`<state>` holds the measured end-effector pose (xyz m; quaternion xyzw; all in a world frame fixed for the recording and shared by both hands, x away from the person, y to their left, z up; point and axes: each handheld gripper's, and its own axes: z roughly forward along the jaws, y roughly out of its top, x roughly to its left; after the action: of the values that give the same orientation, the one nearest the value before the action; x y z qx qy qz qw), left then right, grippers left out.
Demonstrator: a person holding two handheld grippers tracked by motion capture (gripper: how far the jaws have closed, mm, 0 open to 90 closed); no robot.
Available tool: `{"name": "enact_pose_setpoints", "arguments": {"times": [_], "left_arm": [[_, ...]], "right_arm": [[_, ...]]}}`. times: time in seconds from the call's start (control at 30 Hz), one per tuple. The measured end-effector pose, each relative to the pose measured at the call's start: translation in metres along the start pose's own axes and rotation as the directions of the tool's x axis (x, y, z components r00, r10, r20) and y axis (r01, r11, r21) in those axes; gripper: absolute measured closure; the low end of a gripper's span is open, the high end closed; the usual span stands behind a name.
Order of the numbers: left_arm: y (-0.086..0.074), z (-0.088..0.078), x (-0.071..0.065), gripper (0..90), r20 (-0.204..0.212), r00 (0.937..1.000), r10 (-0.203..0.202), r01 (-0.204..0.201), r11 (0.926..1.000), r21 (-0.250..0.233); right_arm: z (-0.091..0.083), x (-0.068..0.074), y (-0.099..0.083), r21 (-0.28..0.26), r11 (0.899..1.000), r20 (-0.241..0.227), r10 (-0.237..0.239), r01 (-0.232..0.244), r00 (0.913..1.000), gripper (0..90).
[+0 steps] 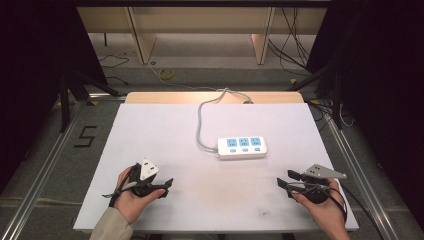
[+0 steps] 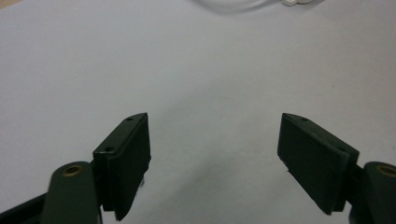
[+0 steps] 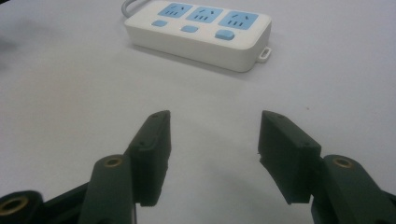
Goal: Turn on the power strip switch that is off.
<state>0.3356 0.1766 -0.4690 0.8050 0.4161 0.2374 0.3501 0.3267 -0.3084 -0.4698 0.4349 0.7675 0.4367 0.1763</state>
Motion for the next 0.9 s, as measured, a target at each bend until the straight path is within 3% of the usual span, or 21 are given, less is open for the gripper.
{"name": "enact_pose_setpoints", "arguments": {"times": [0.27,0.43,0.9], "left_arm": [[-0.0007,0.0009,-0.0004,26.0,0.001,1.0,0.001,-0.001,1.0,0.003],[-0.0007,0.0011,-0.0001,26.2,0.004,1.0,-0.006,0.006,1.0,-0.006],[-0.0017,0.0028,0.0012,26.8,0.013,0.9999,-0.012,0.012,0.9999,-0.004]], "right_arm": [[-0.0009,0.0034,0.002,0.015,1.0,-0.01,-0.01,0.01,0.9999,51.0],[-0.0016,0.0051,0.0041,0.018,0.999,-0.007,-0.03,0.031,0.9995,60.0],[0.0033,0.0081,0.0051,0.042,0.999,-0.026,-0.029,0.03,0.9993,65.4]]}}
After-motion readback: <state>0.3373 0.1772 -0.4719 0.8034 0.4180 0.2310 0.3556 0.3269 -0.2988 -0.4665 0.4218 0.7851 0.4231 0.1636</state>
